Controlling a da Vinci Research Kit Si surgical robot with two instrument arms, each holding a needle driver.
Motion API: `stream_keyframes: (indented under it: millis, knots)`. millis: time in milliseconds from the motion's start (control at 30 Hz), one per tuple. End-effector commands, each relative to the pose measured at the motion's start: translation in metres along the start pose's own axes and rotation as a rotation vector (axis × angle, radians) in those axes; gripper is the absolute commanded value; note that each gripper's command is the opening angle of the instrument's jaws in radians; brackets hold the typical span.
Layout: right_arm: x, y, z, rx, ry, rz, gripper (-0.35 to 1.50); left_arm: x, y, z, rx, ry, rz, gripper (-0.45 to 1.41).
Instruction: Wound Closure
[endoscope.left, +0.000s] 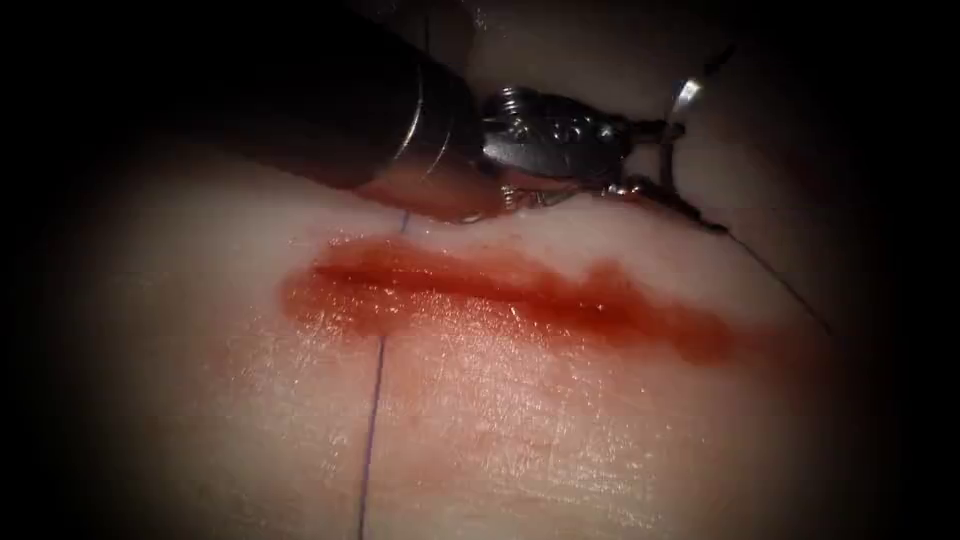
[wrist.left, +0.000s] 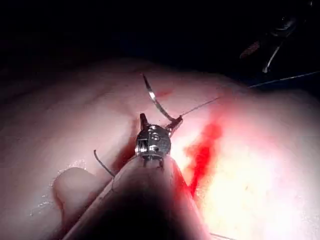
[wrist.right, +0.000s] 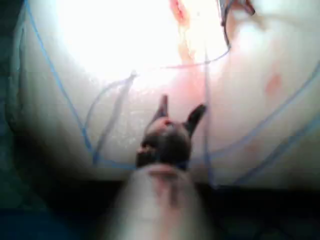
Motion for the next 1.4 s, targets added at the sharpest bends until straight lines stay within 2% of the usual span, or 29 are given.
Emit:
stream_keyframes:
  millis: [33, 133, 267, 533, 633, 733, 867, 967, 1167, 1267, 1400]
  knots:
    - [-0.0007, -0.0010, 0.0008, 0.005, 0.000, 0.003, 1.20, 0.0002, 0.0001, 0.0003, 0.003, 0.001, -0.011, 1.03]
    - [-0.0008, -0.0012, 0.0010, 0.010, 0.002, 0.002, 1.22, 0.0012, -0.0001, -0.0003, 0.010, 0.003, -0.026, 1.09]
    - [-0.0010, -0.0014, 0.0010, 0.013, 0.004, 0.000, 1.22, 0.0028, -0.0002, -0.0020, 0.015, 0.009, -0.040, 1.09]
    - [-0.0009, -0.0012, 0.0008, 0.021, 0.007, 0.000, 1.22, 0.0054, 0.0014, -0.0075, 0.012, 0.011, -0.071, 1.04]
    - [-0.0003, -0.0007, 0.0004, 0.024, 0.002, -0.012, 1.15, 0.0063, 0.0033, -0.0090, 0.004, 0.012, -0.084, 1.04]
    - [0.0015, 0.0005, -0.0001, 0.008, -0.010, -0.047, 1.15, 0.0069, 0.0059, -0.0102, -0.046, 0.028, -0.087, 1.04]
    - [0.0043, 0.0021, -0.0004, -0.066, -0.047, -0.243, 1.28, 0.0071, 0.0102, -0.0119, -0.118, 0.042, -0.083, 1.04]
    - [0.0059, 0.0023, 0.0000, -0.068, -0.060, -0.338, 1.33, 0.0068, 0.0133, -0.0133, -0.168, 0.049, -0.067, 1.04]
    - [0.0078, -0.0004, 0.0038, 0.111, 0.006, -0.345, 1.23, 0.0062, 0.0178, -0.0165, -0.246, 0.093, -0.025, 1.04]
    - [0.0089, -0.0024, 0.0069, 0.163, 0.033, -0.358, 1.20, 0.0057, 0.0189, -0.0182, -0.271, 0.097, -0.002, 1.04]
    - [0.0110, -0.0041, 0.0112, 0.197, 0.053, -0.375, 1.18, 0.0045, 0.0193, -0.0207, -0.262, 0.097, 0.007, 1.04]
